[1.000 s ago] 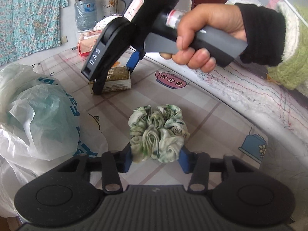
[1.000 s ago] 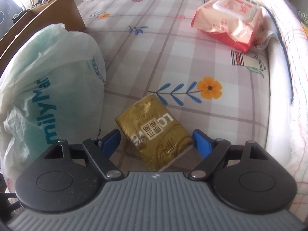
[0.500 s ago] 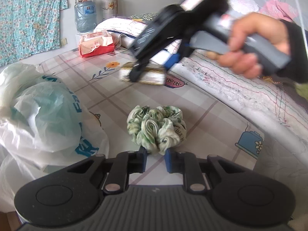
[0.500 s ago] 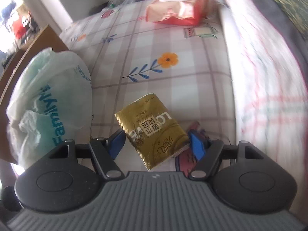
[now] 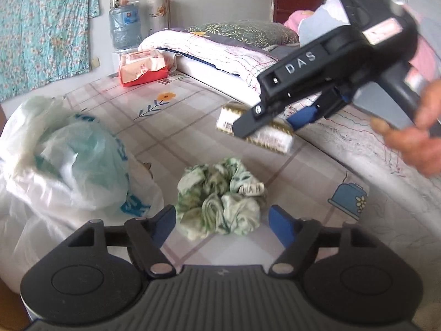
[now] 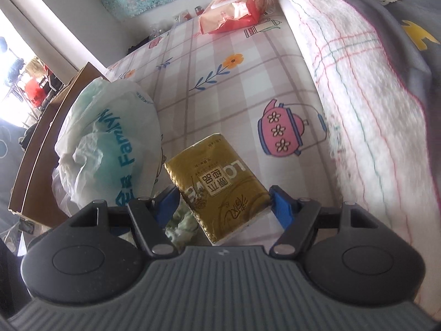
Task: Organize soft objects
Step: 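Carry the gold tissue pack with the right tool over the box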
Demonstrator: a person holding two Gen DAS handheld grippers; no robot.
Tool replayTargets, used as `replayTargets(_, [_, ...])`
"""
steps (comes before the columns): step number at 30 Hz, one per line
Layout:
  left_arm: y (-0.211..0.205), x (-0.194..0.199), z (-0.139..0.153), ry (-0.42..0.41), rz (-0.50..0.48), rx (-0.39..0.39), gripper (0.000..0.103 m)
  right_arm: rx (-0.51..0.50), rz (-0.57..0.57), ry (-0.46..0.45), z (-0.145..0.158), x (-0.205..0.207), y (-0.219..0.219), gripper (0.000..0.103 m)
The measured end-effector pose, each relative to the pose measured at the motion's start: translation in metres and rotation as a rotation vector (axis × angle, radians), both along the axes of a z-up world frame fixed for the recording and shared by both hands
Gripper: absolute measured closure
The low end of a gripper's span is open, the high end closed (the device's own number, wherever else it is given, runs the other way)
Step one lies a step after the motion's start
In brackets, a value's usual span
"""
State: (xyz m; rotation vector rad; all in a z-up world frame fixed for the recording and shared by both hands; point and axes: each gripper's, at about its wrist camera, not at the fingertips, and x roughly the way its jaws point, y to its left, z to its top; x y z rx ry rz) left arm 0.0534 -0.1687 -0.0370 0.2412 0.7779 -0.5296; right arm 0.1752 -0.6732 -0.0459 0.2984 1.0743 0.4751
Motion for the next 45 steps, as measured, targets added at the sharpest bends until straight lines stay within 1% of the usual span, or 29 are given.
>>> replayTargets(3, [-0.011,0.010,-0.006,-0.003,-0.002,0.007,0.027,0.032,-0.022,0.010,-0.002,-0.009,-0.002,0.032])
replayTargets(5, [-0.017,0.015,-0.011,-0.014,0.020,0.022,0.033,0.044,-0.036,0.016,-0.003,-0.015,-0.005,0.032])
replayTargets(7, [-0.019,0.017,-0.014,-0.027,0.037,0.040,0.055,0.047,-0.046,0.018,-0.003,-0.020,-0.007,0.032])
replayTargets(9, [-0.017,0.015,-0.012,-0.044,0.029,0.035,0.071,0.049,-0.054,0.011,0.000,-0.023,-0.008,0.032])
replayTargets(10, [-0.015,0.014,-0.010,-0.049,0.021,0.024,0.075,0.053,-0.058,0.005,0.002,-0.024,-0.009,0.032])
replayTargets(13, [-0.006,0.010,-0.001,-0.067,0.029,-0.018,0.079,0.074,-0.071,-0.018,0.013,-0.025,-0.012,0.032])
replayTargets(15, [0.000,0.007,0.009,-0.089,0.044,-0.041,0.079,0.088,-0.075,-0.040,0.023,-0.025,-0.012,0.032])
replayTargets(18, [0.013,0.000,0.032,-0.143,0.058,-0.087,0.079,0.114,-0.068,-0.089,0.043,-0.025,-0.007,0.032])
replayTargets(21, [0.038,-0.001,0.061,-0.188,0.057,-0.163,0.079,0.142,-0.039,-0.127,0.063,-0.021,0.005,0.032])
replayTargets(23, [0.059,0.000,0.080,-0.211,0.088,-0.191,0.079,0.166,-0.011,-0.136,0.075,-0.016,0.017,0.032])
replayTargets(28, [0.132,0.001,0.121,-0.244,0.228,-0.248,0.079,0.214,0.083,-0.172,0.103,-0.006,0.062,0.032])
replayTargets(30, [0.162,0.002,0.132,-0.245,0.308,-0.233,0.079,0.226,0.126,-0.187,0.112,-0.003,0.084,0.032])
replayTargets(32, [0.190,0.005,0.138,-0.236,0.414,-0.180,0.079,0.242,0.170,-0.195,0.118,-0.002,0.107,0.032])
replayTargets(34, [0.216,0.009,0.138,-0.216,0.512,-0.129,0.079,0.259,0.208,-0.190,0.119,-0.001,0.131,0.032])
replayTargets(35, [0.229,0.012,0.136,-0.190,0.553,-0.111,0.079,0.265,0.224,-0.183,0.118,-0.001,0.140,0.032])
replayTargets(38, [0.264,0.024,0.125,-0.093,0.669,-0.093,0.078,0.270,0.265,-0.152,0.114,-0.002,0.170,0.032])
replayTargets(40, [0.282,0.035,0.113,-0.015,0.727,-0.081,0.075,0.268,0.284,-0.134,0.110,-0.004,0.183,0.032])
replayTargets(42, [0.300,0.040,0.102,0.042,0.744,-0.104,0.069,0.265,0.297,-0.117,0.106,-0.006,0.194,0.032])
replayTargets(43, [0.306,0.043,0.097,0.070,0.747,-0.135,0.064,0.262,0.300,-0.109,0.104,-0.008,0.197,0.032])
replayTargets(44, [0.313,0.044,0.094,0.100,0.753,-0.177,0.061,0.256,0.302,-0.103,0.104,-0.009,0.200,0.032])
replayTargets(45, [0.321,0.041,0.092,0.115,0.755,-0.235,0.061,0.250,0.304,-0.099,0.103,-0.010,0.202,0.032])
